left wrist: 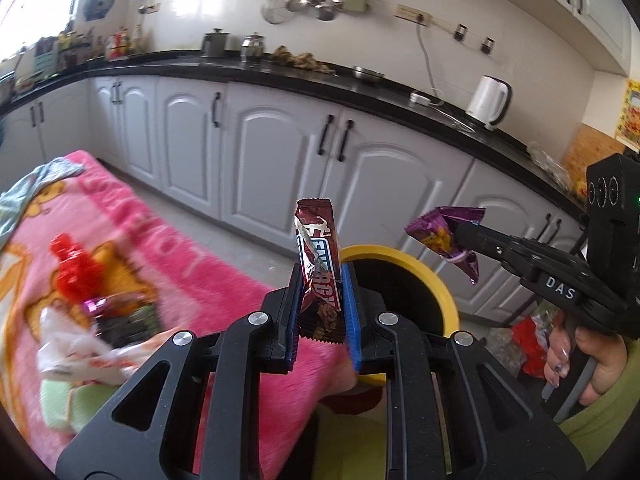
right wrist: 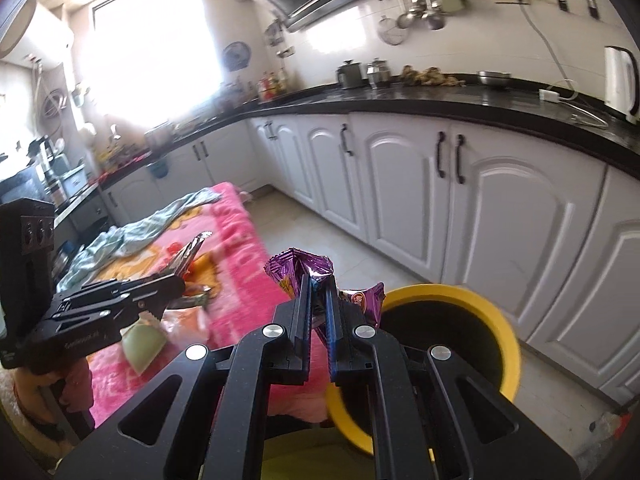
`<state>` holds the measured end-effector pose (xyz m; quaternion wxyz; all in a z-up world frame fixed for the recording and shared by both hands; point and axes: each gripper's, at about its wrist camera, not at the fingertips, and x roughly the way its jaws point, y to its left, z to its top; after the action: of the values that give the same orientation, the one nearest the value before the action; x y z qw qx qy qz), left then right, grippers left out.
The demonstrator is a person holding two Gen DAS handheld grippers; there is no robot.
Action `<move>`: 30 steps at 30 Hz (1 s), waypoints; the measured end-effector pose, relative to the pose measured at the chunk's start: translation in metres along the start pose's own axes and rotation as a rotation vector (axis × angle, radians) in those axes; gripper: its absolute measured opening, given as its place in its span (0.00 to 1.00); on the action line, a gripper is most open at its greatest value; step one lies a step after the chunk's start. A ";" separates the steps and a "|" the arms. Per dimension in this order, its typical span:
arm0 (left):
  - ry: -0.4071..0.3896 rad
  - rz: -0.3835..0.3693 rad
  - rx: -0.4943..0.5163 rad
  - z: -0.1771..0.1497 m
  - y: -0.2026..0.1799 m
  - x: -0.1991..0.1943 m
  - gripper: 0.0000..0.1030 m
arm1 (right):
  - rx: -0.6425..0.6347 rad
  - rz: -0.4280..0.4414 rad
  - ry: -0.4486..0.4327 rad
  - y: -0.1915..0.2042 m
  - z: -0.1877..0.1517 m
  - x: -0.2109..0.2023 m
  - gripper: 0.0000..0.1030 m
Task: Collect trash
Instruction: 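Carry the purple wrapper and chocolate bar toward the yellow bin with both tools, then open the left tool over the bin to drop the chocolate bar while the right tool drops the purple wrapper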
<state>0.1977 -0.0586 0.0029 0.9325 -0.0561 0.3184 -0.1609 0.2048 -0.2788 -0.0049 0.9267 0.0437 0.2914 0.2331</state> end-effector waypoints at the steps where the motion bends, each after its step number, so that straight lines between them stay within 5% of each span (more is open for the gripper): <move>1: 0.003 -0.010 0.011 0.001 -0.007 0.005 0.13 | 0.012 -0.009 -0.004 -0.006 -0.001 -0.002 0.06; 11: 0.074 -0.106 0.063 -0.002 -0.055 0.057 0.13 | 0.130 -0.083 -0.013 -0.061 -0.008 -0.008 0.06; 26: 0.179 -0.140 0.075 -0.016 -0.077 0.123 0.15 | 0.233 -0.129 0.058 -0.107 -0.030 0.018 0.07; 29: 0.192 -0.134 0.063 -0.019 -0.076 0.128 0.22 | 0.255 -0.137 0.062 -0.113 -0.032 0.019 0.08; 30: 0.193 -0.131 0.062 -0.021 -0.075 0.129 0.28 | 0.260 -0.141 0.060 -0.114 -0.032 0.019 0.16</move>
<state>0.2614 -0.1728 -0.0724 0.8862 -0.0323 0.3974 -0.2359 0.2472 -0.3730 -0.0660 0.9181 0.1356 0.3492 0.1292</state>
